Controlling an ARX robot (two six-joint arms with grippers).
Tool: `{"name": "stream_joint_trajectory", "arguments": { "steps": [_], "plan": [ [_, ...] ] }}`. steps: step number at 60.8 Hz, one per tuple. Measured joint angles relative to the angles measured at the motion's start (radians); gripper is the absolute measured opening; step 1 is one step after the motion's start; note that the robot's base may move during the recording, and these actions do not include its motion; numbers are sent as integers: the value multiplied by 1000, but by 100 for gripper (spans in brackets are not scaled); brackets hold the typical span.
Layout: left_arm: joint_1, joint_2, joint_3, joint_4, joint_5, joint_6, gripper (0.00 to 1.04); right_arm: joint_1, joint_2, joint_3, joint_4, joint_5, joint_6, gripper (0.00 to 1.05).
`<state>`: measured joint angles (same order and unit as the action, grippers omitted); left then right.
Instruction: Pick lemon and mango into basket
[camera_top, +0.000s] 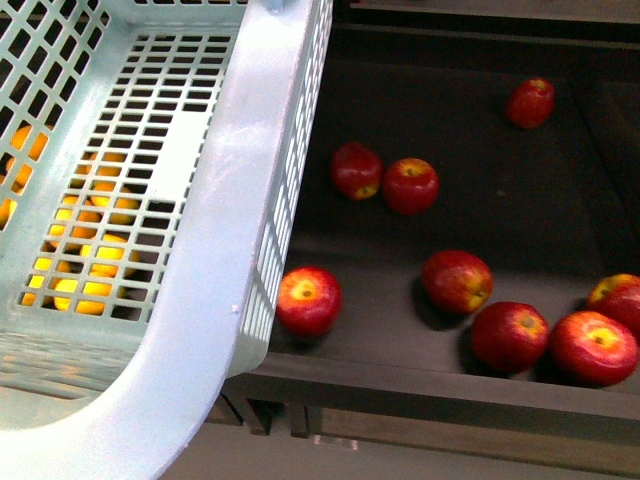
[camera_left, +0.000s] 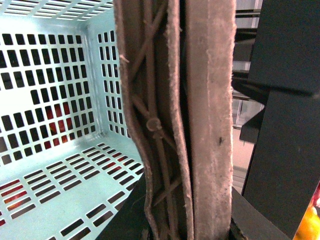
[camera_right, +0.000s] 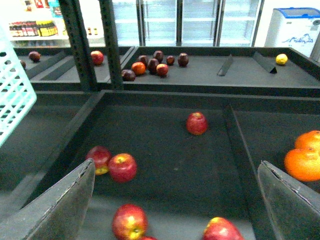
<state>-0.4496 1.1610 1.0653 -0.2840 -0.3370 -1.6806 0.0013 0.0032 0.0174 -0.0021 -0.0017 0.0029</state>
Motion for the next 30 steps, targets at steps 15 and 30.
{"name": "stream_joint_trajectory", "arguments": {
  "steps": [15,30],
  "plan": [
    [0,0,0,0,0,0,19,0,0,0,1,2,0,96],
    [0,0,0,0,0,0,19,0,0,0,0,2,0,96]
  ]
}}
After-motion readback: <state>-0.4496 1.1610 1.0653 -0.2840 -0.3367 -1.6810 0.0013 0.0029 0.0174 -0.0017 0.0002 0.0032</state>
